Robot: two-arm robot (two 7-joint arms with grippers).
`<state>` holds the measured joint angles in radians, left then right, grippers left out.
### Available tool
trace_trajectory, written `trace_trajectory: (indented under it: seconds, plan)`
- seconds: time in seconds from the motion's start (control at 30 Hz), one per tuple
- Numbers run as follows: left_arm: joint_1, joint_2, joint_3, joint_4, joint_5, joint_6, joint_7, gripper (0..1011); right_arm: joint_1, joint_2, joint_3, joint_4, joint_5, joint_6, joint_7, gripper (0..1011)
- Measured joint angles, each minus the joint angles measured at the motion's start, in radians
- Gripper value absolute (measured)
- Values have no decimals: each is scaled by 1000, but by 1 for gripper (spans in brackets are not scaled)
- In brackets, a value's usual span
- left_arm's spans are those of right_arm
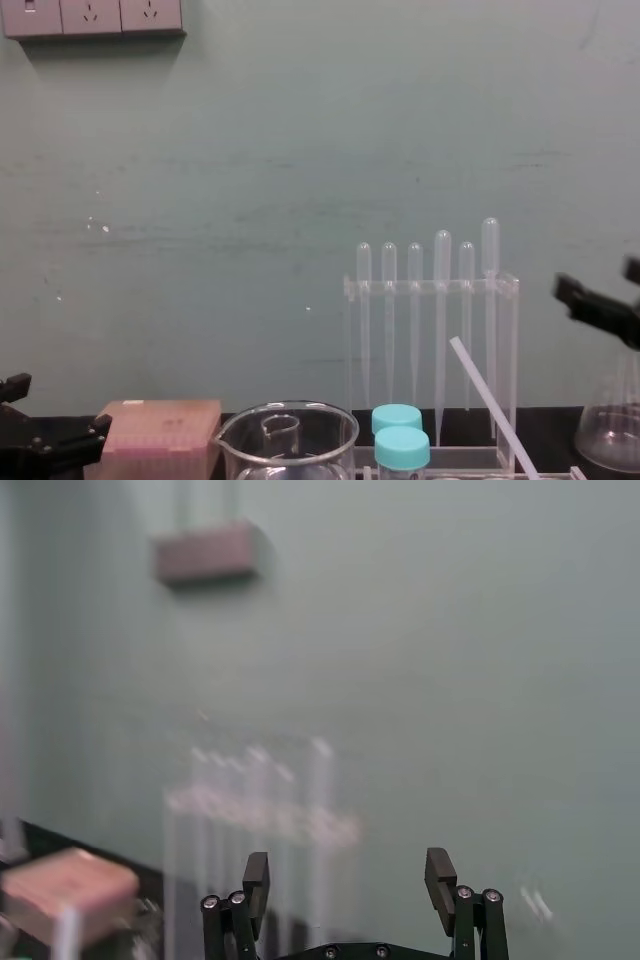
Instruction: Pick up the stirring rod with one hand, then place it down.
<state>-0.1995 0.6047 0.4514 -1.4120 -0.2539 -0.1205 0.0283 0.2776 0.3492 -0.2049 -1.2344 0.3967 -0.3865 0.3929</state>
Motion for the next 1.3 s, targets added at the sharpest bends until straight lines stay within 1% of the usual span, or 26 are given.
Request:
trace_trajectory:
  seconds: [0.03, 0.07, 0.1, 0.13, 0.23, 0.27, 0.3, 0.33, 1.3]
  plan:
    - [0, 0, 0, 0, 0, 0, 0, 1000, -8, 1, 6, -4, -1, 19, -13, 1000]
    - [0, 0, 0, 0, 0, 0, 0, 1000, -24, 4, 16, -10, -4, 68, -41, 1000]
    - [0, 0, 0, 0, 0, 0, 0, 1000, -30, 5, 21, -12, -3, 99, -52, 1000]
    - [0, 0, 0, 0, 0, 0, 0, 1000, -42, 4, 33, -15, 5, 151, -72, 1000]
    - [0, 0, 0, 0, 0, 0, 0, 1000, -53, -7, 53, -15, 29, 237, -96, 1000]
    - [0, 0, 0, 0, 0, 0, 0, 1000, -53, -7, 53, -15, 29, 237, -96, 1000]
    - [0, 0, 0, 0, 0, 0, 0, 1000, -54, -13, 60, -13, 36, 259, -102, 1000]
    - [0, 0, 0, 0, 0, 0, 0, 1000, -54, -15, 63, -12, 37, 267, -105, 1000]
    - [0, 0, 0, 0, 0, 0, 0, 1000, -55, -9, 56, -15, 33, 250, -102, 1000]
